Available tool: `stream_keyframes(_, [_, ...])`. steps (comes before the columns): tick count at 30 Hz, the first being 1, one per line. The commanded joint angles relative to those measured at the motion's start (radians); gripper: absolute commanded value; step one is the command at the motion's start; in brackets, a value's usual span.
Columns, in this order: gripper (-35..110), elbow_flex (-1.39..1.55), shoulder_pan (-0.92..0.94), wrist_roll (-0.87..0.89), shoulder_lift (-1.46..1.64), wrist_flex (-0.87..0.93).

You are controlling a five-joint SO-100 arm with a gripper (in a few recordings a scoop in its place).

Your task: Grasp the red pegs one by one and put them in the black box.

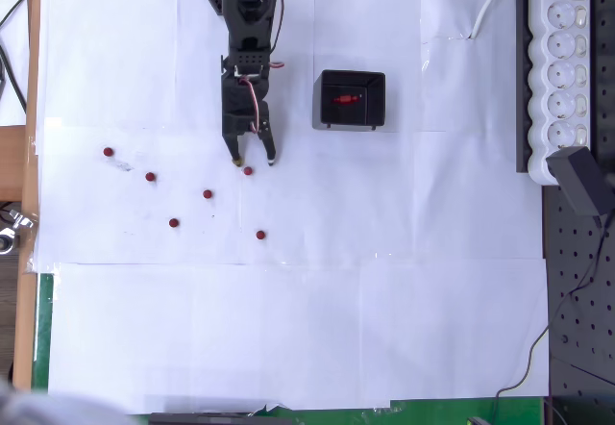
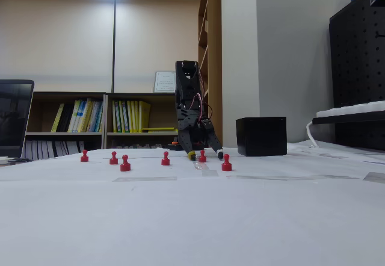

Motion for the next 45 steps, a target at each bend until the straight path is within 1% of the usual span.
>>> stream_keyframes(1, [24, 0.04, -0.003, -0.011, 0.038, -0.02])
stream_keyframes(7, [23, 0.052, -0.003, -0.006, 0.064, -0.054])
stream_keyframes(14, [19, 0.044, -0.002, -0.002, 0.064, -0.054])
stream_keyframes(29, [0, 0.005, -0.006, -0.005, 0.04, -0.049])
stream_keyframes(33, [0, 0.003, -0.006, -0.008, -0.014, 0.023])
stream_keyframes(35, [0, 0.002, -0.006, -0.023, -0.087, 0.141])
stream_keyframes(36, [0, 0.005, -0.006, -0.037, -0.144, 0.239])
stream_keyframes(37, [0, 0.02, -0.006, -0.052, -0.212, 0.371])
stream_keyframes(39, [0, 0.107, -0.018, -0.095, -0.342, 0.746])
stream_keyframes(40, [0, 0.152, -0.032, -0.133, -0.399, 0.9])
stream_keyframes(43, [0, 0.268, -0.098, -0.259, -0.535, 1.21])
stream_keyframes(45, [0, 0.396, -0.152, -0.345, -0.583, 1.416])
